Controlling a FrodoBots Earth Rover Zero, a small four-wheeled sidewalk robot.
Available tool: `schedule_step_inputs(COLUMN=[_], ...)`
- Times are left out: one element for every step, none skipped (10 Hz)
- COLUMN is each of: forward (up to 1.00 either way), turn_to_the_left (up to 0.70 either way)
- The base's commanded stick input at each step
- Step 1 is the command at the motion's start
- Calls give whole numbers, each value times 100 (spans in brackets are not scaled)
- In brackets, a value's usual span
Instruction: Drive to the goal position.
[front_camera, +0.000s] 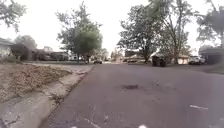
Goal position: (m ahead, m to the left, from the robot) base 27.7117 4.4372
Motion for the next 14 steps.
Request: schedule_step_inputs(forward=[8, 9, 8, 8, 9, 9, 8, 9, 9, 8, 9, 8, 8, 8], turn_to_the_left=[0, 0, 0, 0, 0, 0, 0, 0, 0, 0, 0, 0, 0, 0])
